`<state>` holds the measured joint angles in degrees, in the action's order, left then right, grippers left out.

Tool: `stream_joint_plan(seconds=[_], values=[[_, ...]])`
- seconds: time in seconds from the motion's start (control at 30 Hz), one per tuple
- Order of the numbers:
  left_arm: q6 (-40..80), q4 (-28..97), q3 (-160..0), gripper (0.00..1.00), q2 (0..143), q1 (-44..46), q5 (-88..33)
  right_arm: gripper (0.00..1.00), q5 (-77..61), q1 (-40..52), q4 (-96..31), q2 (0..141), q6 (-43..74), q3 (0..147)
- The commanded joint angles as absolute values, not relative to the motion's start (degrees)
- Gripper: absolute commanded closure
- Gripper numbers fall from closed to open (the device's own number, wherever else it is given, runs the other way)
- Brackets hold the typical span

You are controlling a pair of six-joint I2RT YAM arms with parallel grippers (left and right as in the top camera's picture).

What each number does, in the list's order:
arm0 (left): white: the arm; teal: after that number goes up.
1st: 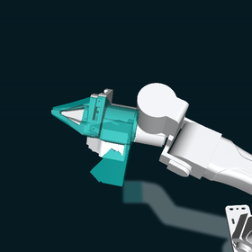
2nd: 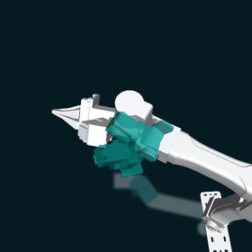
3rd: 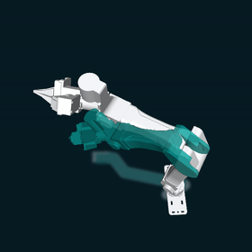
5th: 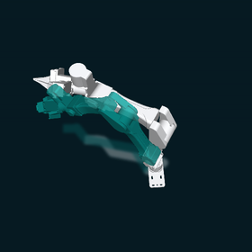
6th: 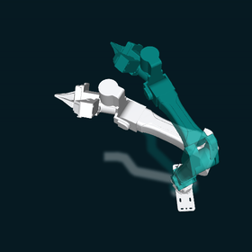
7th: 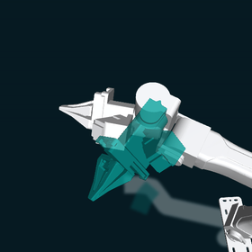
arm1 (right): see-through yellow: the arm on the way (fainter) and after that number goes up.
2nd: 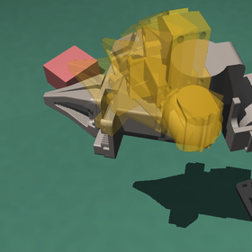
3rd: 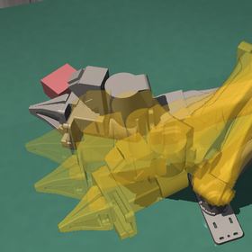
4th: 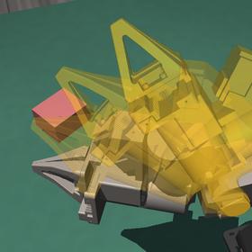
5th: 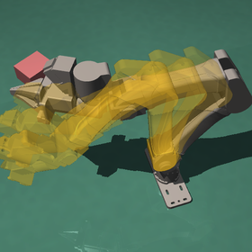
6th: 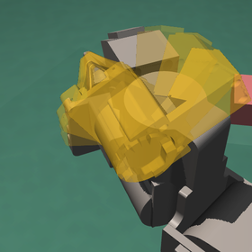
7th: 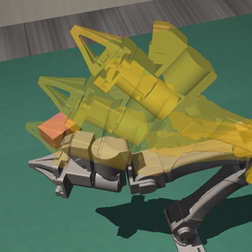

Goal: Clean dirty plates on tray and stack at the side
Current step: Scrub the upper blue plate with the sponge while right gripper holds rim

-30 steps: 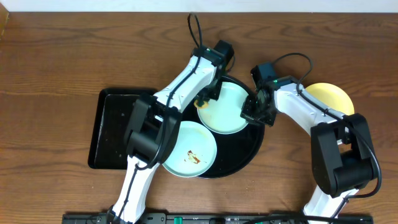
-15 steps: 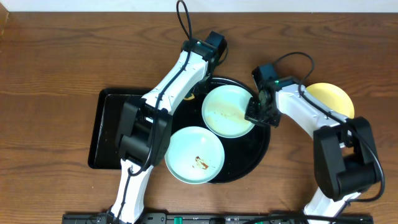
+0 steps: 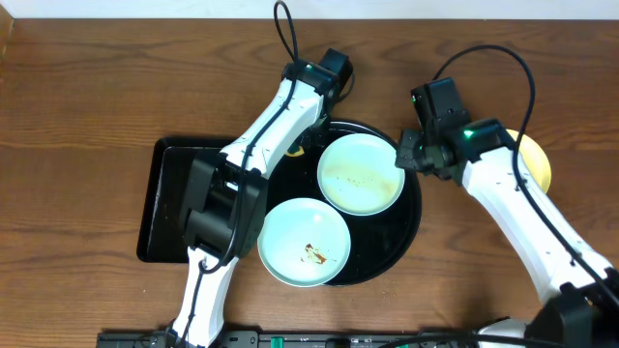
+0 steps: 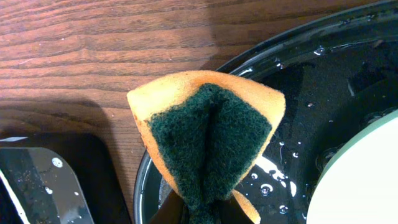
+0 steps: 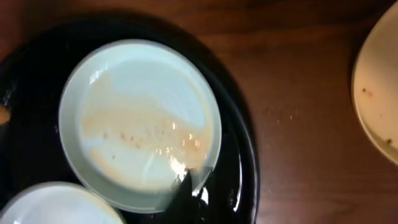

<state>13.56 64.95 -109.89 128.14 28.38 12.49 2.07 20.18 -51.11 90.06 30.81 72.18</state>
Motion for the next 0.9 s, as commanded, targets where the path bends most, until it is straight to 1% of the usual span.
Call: stream_joint_plan(seconds=[0.0, 0.1, 0.17, 0.23, 0.3, 0.43, 0.67, 0.77, 0.87], values=[[14.2, 65.5, -110.6, 0.92, 126.5, 28.1, 12.6, 0.76, 1.9, 21.1, -53.3, 91.2, 33.7, 71.7], [14.2, 65.6, -110.6, 0.92, 126.5, 27.9, 12.6, 0.61, 1.2, 21.1, -54.2, 93.4, 36.1, 70.8], [14.0, 65.7, -110.6, 0.92, 126.5, 27.8, 12.4, 0.46, 1.0, 21.1, -54.2, 95.1, 37.1, 70.4], [14.0, 65.9, -110.6, 0.92, 126.5, 27.8, 12.4, 0.45, 1.0, 21.1, -54.0, 97.0, 37.1, 70.4], [14.0, 66.0, -110.6, 0.89, 126.5, 27.8, 12.4, 0.48, 0.5, 21.1, -53.3, 99.2, 37.1, 70.4], [14.0, 66.0, -110.6, 0.89, 126.5, 27.8, 12.4, 0.5, -1.7, 21.3, -51.0, 103.7, 37.3, 70.4], [14.0, 66.0, -110.6, 0.89, 126.5, 27.8, 12.4, 0.48, -2.5, 22.2, -48.5, 108.4, 39.7, 70.4], [14.0, 66.4, -110.6, 0.88, 126.5, 27.8, 12.4, 0.4, -2.6, 22.2, -47.6, 110.1, 40.6, 70.4], [13.7, 67.0, -110.6, 0.88, 126.5, 27.8, 12.4, 0.43, -3.1, 22.2, -46.9, 111.9, 41.4, 70.4]])
